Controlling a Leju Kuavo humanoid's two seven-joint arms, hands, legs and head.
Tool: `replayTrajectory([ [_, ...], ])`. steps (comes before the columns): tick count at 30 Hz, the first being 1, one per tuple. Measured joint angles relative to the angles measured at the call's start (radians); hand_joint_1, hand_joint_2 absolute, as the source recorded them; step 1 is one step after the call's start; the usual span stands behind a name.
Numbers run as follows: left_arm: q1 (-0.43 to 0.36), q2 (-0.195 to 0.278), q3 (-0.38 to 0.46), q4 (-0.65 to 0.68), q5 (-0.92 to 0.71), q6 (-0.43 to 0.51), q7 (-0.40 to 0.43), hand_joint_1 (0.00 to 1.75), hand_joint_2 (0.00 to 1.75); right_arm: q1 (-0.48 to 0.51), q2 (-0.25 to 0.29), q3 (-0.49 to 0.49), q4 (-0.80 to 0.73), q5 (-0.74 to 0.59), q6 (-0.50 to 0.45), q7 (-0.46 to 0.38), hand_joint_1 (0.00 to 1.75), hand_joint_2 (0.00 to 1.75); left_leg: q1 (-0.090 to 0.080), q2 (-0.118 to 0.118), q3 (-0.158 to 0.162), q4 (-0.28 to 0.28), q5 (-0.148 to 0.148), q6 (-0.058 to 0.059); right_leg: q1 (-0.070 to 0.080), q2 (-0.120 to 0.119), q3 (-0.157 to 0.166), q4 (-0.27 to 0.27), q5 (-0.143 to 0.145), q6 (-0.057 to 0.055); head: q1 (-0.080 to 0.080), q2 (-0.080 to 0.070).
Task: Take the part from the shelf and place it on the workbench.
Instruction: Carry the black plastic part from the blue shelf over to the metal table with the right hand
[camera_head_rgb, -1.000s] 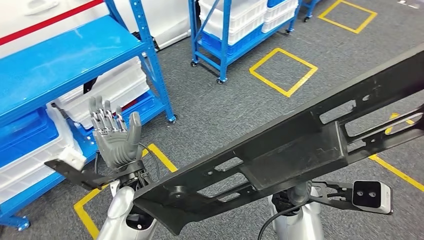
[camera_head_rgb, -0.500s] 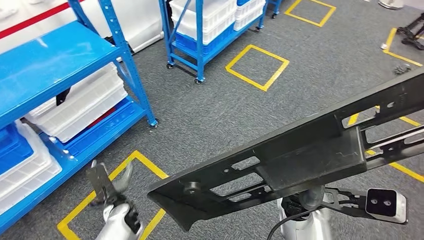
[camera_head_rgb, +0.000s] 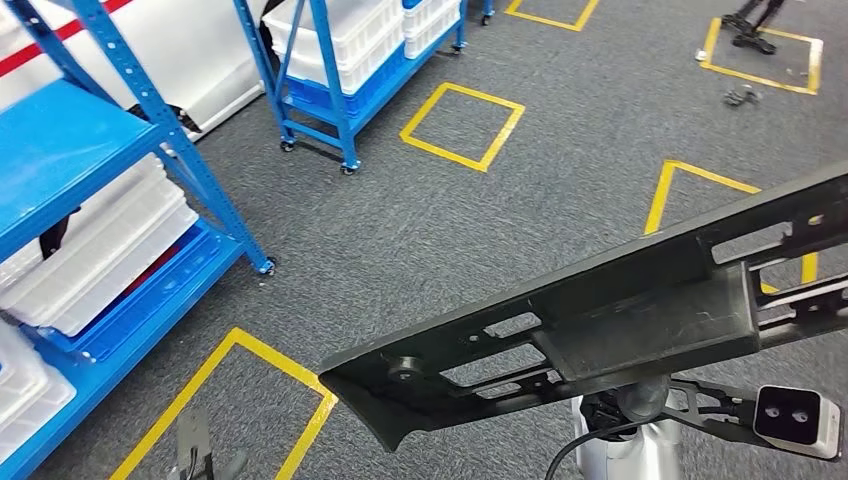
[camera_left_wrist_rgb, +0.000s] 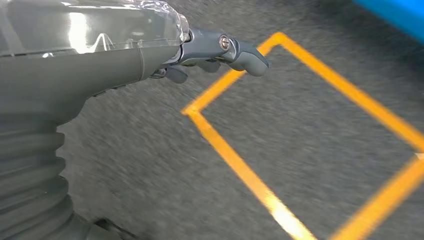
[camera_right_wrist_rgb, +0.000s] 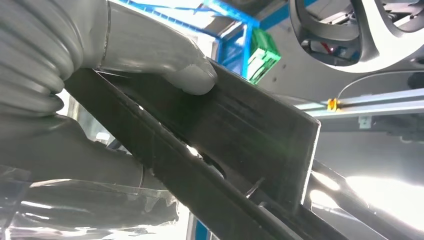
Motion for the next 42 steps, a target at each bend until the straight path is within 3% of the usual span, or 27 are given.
replayTrajectory([
  [2, 0.011, 0.012, 0.002, 0.017, -0.007, -0.005, 0.022, 0.00, 1.75, 0.002, 0.001, -0.010, -0.002, 0.004, 0.003, 0.000, 1.75, 1.75, 0.001, -0.009, 0.034, -0.096, 0.070, 0.004, 0.000, 0.021, 0.001, 0.004, -0.002, 0.001, 0.000, 0.000],
  [4, 0.018, 0.022, 0.003, 0.034, -0.026, -0.004, 0.075, 0.00, 1.75, 0.004, 0.007, -0.019, -0.010, 0.012, 0.004, 0.000, 1.75, 1.75, 0.003, -0.045, 0.089, -0.229, 0.128, 0.009, 0.002, 0.039, -0.002, 0.012, -0.005, 0.008, 0.000, 0.000],
  [6, 0.034, 0.033, 0.002, 0.050, -0.042, 0.001, 0.143, 0.00, 1.75, 0.011, 0.016, -0.031, -0.025, 0.020, 0.006, 0.000, 1.75, 1.75, 0.002, -0.064, 0.112, -0.280, 0.139, 0.016, 0.002, 0.055, -0.006, 0.015, -0.007, 0.019, 0.001, 0.000],
  [8, 0.056, 0.041, 0.002, 0.062, -0.044, 0.003, 0.186, 0.00, 1.75, 0.022, 0.021, -0.043, -0.044, 0.023, 0.005, 0.000, 1.75, 1.75, 0.001, -0.046, 0.117, -0.284, 0.142, 0.026, 0.000, 0.065, -0.007, 0.014, -0.006, 0.031, 0.001, 0.000],
  [10, 0.078, 0.047, 0.003, 0.071, -0.040, 0.004, 0.209, 0.00, 1.75, 0.029, 0.023, -0.055, -0.060, 0.022, 0.006, 0.000, 1.75, 1.75, 0.003, -0.028, 0.123, -0.294, 0.148, 0.040, 0.001, 0.031, -0.021, 0.048, -0.031, 0.041, 0.003, 0.000],
  [12, 0.097, 0.053, 0.005, 0.080, -0.038, 0.006, 0.228, 0.00, 1.75, 0.033, 0.023, -0.064, -0.070, 0.022, 0.008, 0.000, 1.75, 1.75, 0.001, -0.008, 0.125, -0.298, 0.150, 0.050, 0.001, -0.021, -0.069, 0.156, -0.094, 0.049, 0.006, 0.000],
  [14, 0.113, 0.058, 0.005, 0.088, -0.039, 0.007, 0.251, 0.00, 1.75, 0.039, 0.023, -0.072, -0.074, 0.021, 0.013, 0.000, 1.75, 1.75, -0.002, 0.012, 0.124, -0.298, 0.149, 0.053, -0.004, -0.037, -0.123, 0.272, -0.142, 0.056, 0.007, 0.000],
  [15, 0.118, 0.060, 0.005, 0.091, -0.040, 0.008, 0.263, 0.00, 1.75, 0.042, 0.023, -0.077, -0.076, 0.020, 0.017, 0.000, 1.75, 1.75, -0.002, 0.022, 0.124, -0.297, 0.148, 0.052, -0.006, -0.040, -0.130, 0.289, -0.141, 0.059, 0.007, 0.000],
  [16, 0.121, 0.060, 0.005, 0.093, -0.043, 0.008, 0.275, 0.00, 1.75, 0.045, 0.023, -0.081, -0.078, 0.020, 0.021, 0.000, 1.75, 1.75, -0.003, 0.031, 0.124, -0.297, 0.147, 0.051, -0.007, -0.044, -0.115, 0.266, -0.123, 0.060, 0.007, 0.000],
  [18, 0.123, 0.060, 0.005, 0.095, -0.050, 0.007, 0.289, 0.00, 1.75, 0.047, 0.024, -0.084, -0.087, 0.020, 0.027, 0.000, 1.75, 1.75, -0.003, 0.046, 0.127, -0.296, 0.144, 0.046, -0.006, -0.069, -0.040, 0.131, -0.068, 0.056, 0.008, 0.000],
  [20, 0.125, 0.061, 0.005, 0.096, -0.055, 0.006, 0.295, 0.00, 1.75, 0.048, 0.027, -0.085, -0.096, 0.020, 0.030, 0.000, 1.75, 1.75, -0.007, 0.058, 0.131, -0.294, 0.139, 0.036, 0.001, -0.092, 0.018, 0.027, -0.040, 0.044, 0.007, 0.000],
  [21, 0.126, 0.061, 0.005, 0.096, -0.057, 0.006, 0.296, 0.00, 1.75, 0.049, 0.028, -0.085, -0.101, 0.021, 0.032, 0.000, 1.75, 1.75, -0.009, 0.064, 0.133, -0.294, 0.136, 0.030, 0.005, -0.095, 0.025, 0.011, -0.040, 0.038, 0.006, 0.000],
  [23, 0.126, 0.062, 0.005, 0.096, -0.060, 0.004, 0.299, 0.00, 1.75, 0.054, 0.031, -0.086, -0.109, 0.023, 0.037, 0.000, 1.75, 1.75, -0.008, 0.076, 0.138, -0.295, 0.133, 0.018, 0.007, -0.076, 0.025, 0.008, -0.037, 0.025, 0.006, 0.000],
  [25, 0.127, 0.062, 0.005, 0.096, -0.064, 0.000, 0.300, 0.00, 1.75, 0.058, 0.034, -0.087, -0.118, 0.025, 0.039, 0.000, 1.75, 1.75, -0.004, 0.058, 0.131, -0.269, 0.110, 0.008, 0.003, -0.061, 0.028, 0.001, -0.031, 0.012, 0.005, 0.000],
  [28, 0.133, 0.064, 0.005, 0.097, -0.071, -0.007, 0.304, 0.00, 1.75, 0.061, 0.038, -0.086, -0.124, 0.028, 0.039, 0.000, 1.75, 1.75, -0.001, 0.007, 0.056, -0.095, 0.013, 0.001, 0.003, -0.038, 0.029, -0.002, -0.027, -0.001, 0.002, 0.000],
  [29, 0.136, 0.065, 0.005, 0.097, -0.073, -0.008, 0.306, 0.00, 1.75, 0.062, 0.039, -0.086, -0.125, 0.029, 0.039, 0.000, 1.75, 1.75, -0.001, 0.003, 0.028, -0.035, -0.008, 0.000, 0.004, -0.027, 0.029, -0.002, -0.027, -0.002, 0.002, 0.000],
  [30, 0.138, 0.066, 0.005, 0.098, -0.075, -0.009, 0.309, 0.00, 1.75, 0.064, 0.039, -0.086, -0.125, 0.029, 0.038, 0.000, 1.75, 1.75, -0.001, 0.001, 0.014, -0.004, -0.011, 0.000, 0.005, -0.017, 0.029, 0.000, -0.027, -0.003, 0.002, 0.000],
  [31, 0.140, 0.067, 0.005, 0.098, -0.079, -0.009, 0.312, 0.00, 1.75, 0.066, 0.039, -0.086, -0.125, 0.029, 0.039, 0.000, 1.75, 1.75, -0.001, 0.000, 0.018, -0.016, 0.007, 0.001, 0.006, -0.005, 0.029, 0.001, -0.027, -0.003, 0.002, 0.000],
  [32, 0.140, 0.067, 0.005, 0.098, -0.084, -0.010, 0.317, 0.00, 1.75, 0.067, 0.039, -0.087, -0.126, 0.029, 0.039, 0.001, 1.75, 1.75, 0.000, -0.005, 0.040, -0.066, 0.041, 0.003, 0.006, 0.007, 0.029, 0.003, -0.028, -0.002, 0.002, 0.000],
  [34, 0.140, 0.069, 0.004, 0.099, -0.094, -0.009, 0.326, 0.00, 1.75, 0.069, 0.040, -0.089, -0.132, 0.025, 0.043, 0.001, 1.75, 1.75, 0.002, -0.038, 0.104, -0.207, 0.105, 0.007, 0.007, 0.027, 0.027, 0.010, -0.030, 0.003, 0.002, 0.000],
  [36, 0.139, 0.072, 0.003, 0.100, -0.103, -0.009, 0.332, 0.00, 1.75, 0.073, 0.041, -0.093, -0.140, 0.021, 0.046, 0.000, 1.75, 1.75, 0.001, -0.063, 0.136, -0.277, 0.123, 0.014, 0.006, 0.045, 0.022, 0.015, -0.030, 0.013, 0.002, 0.000],
  [38, 0.137, 0.073, 0.003, 0.100, -0.108, -0.009, 0.336, 0.00, 1.75, 0.079, 0.041, -0.099, -0.147, 0.019, 0.049, 0.001, 1.75, 1.75, -0.002, -0.052, 0.140, -0.283, 0.123, 0.025, 0.004, 0.061, 0.018, 0.013, -0.025, 0.027, 0.002, 0.000],
  [40, 0.134, 0.074, 0.002, 0.100, -0.111, -0.009, 0.336, 0.00, 1.75, 0.084, 0.041, -0.105, -0.153, 0.019, 0.052, 0.001, 1.75, 1.75, 0.000, -0.032, 0.143, -0.294, 0.132, 0.040, 0.004, 0.043, 0.009, 0.030, -0.038, 0.036, 0.003, 0.000],
  [42, 0.134, 0.074, 0.002, 0.100, -0.113, -0.009, 0.336, 0.00, 1.75, 0.087, 0.041, -0.108, -0.157, 0.018, 0.053, 0.001, 1.75, 1.75, -0.001, -0.011, 0.145, -0.302, 0.137, 0.051, 0.005, -0.005, -0.033, 0.119, -0.092, 0.041, 0.005, 0.000],
])
